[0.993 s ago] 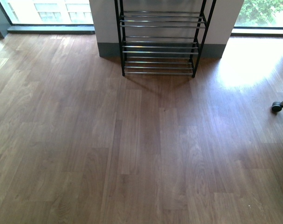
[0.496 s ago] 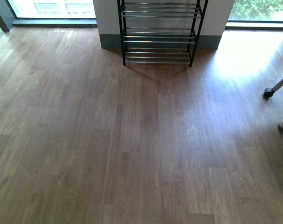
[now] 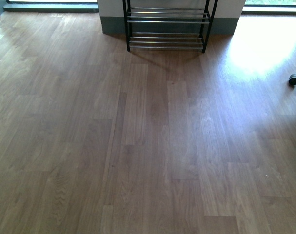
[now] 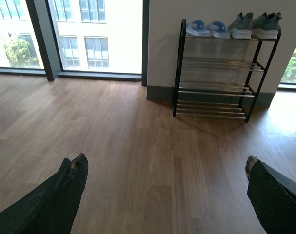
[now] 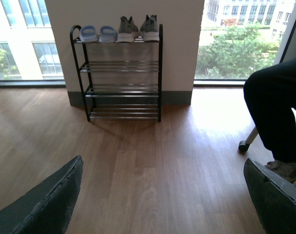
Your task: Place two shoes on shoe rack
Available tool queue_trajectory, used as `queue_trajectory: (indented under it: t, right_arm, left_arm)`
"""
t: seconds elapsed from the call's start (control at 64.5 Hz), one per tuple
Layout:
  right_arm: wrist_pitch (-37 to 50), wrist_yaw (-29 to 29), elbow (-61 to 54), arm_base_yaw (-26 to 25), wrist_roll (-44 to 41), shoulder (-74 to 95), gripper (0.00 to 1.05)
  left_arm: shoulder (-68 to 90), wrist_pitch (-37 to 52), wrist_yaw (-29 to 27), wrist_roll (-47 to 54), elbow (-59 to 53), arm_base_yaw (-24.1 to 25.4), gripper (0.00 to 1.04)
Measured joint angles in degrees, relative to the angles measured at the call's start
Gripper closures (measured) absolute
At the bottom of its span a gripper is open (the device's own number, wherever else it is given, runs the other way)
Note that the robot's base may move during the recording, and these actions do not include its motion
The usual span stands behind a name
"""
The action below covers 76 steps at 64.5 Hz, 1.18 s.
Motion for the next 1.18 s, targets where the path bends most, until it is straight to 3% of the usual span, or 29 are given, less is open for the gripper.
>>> queue_trajectory:
  t: [1.179]
  right_arm:
    - [0.0, 0.0, 0.0, 0.0, 0.0, 0.0, 0.09]
  left_arm:
    - [0.0, 0.0, 0.0, 0.1, 0.0, 0.0, 0.09]
